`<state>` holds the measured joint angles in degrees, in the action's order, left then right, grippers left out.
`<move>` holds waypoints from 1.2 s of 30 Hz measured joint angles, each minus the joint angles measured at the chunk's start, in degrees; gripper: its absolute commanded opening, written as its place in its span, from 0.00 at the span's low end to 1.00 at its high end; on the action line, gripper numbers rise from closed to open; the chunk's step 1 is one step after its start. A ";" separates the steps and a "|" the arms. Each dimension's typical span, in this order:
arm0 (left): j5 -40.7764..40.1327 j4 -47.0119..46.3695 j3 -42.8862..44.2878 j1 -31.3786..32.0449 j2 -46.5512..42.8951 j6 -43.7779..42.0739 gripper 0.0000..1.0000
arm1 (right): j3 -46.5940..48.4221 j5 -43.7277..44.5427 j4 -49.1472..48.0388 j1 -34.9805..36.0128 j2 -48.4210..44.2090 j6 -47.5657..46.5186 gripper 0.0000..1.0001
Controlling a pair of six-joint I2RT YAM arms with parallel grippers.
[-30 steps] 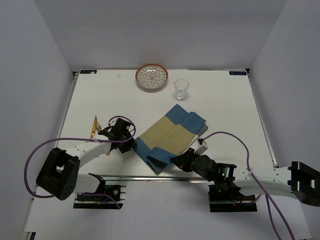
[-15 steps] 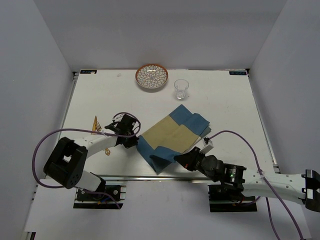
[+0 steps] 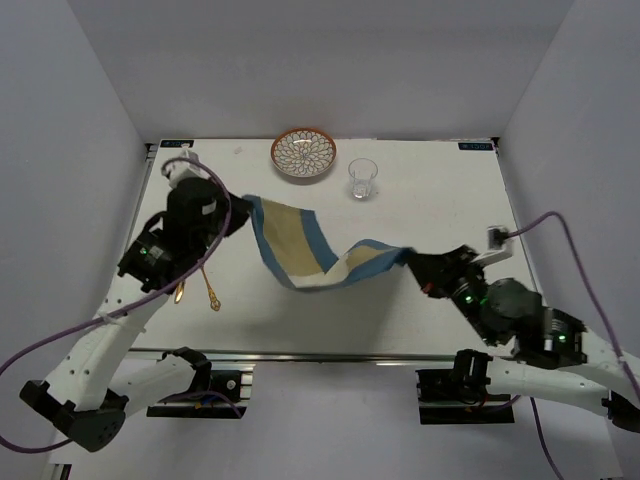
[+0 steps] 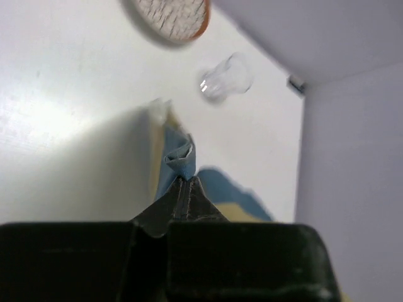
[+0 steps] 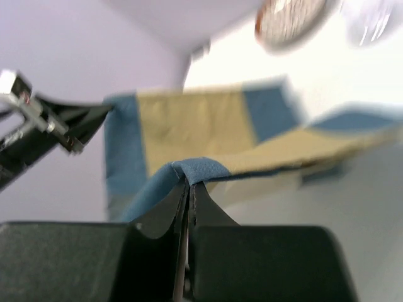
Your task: Set the dinner table for one person
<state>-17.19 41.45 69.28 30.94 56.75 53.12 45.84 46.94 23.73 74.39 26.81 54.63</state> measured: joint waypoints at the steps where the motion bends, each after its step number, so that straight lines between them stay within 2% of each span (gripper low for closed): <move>1: -0.81 1.81 5.27 -0.22 2.01 -0.04 0.00 | 4.20 2.27 1.18 0.00 0.76 -2.23 0.00; 5: -4.35 6.29 21.62 -0.85 11.52 0.92 0.00 | 22.64 9.99 5.90 -0.02 9.11 -10.78 0.00; 8: -5.75 8.94 31.85 -0.87 20.20 2.05 0.00 | 32.39 12.48 6.62 -0.02 16.22 -16.28 0.00; 12: -6.32 9.99 38.84 -0.87 27.12 2.08 0.00 | 38.01 14.10 7.96 -0.66 24.11 -22.62 0.00; 18: -7.82 8.26 40.41 -0.87 26.64 -0.31 0.00 | 39.56 14.38 7.48 -5.55 30.82 -32.57 0.00; 20: -8.70 7.72 40.79 -0.87 25.57 -0.72 0.00 | 41.29 12.28 7.52 -8.35 32.70 -34.42 0.00; 24: -10.16 7.85 41.16 -0.87 23.52 -1.18 0.00 | 52.04 5.14 9.97 -17.22 43.82 -32.00 0.00; 27: -10.71 8.96 44.09 -1.29 24.90 -1.66 0.00 | 45.88 -2.95 6.29 -22.67 46.84 -29.55 0.00; 29: -10.05 9.77 46.93 -2.14 27.74 -2.32 0.00 | 41.90 -8.02 7.74 -26.29 48.02 -28.39 0.00; 36: -7.89 11.54 53.07 -6.38 38.40 -5.07 0.00 | 43.93 -21.94 8.79 -44.52 51.12 -28.92 0.00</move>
<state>-25.08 52.99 122.34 24.56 95.15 48.05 89.78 24.99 32.51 29.87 77.93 25.71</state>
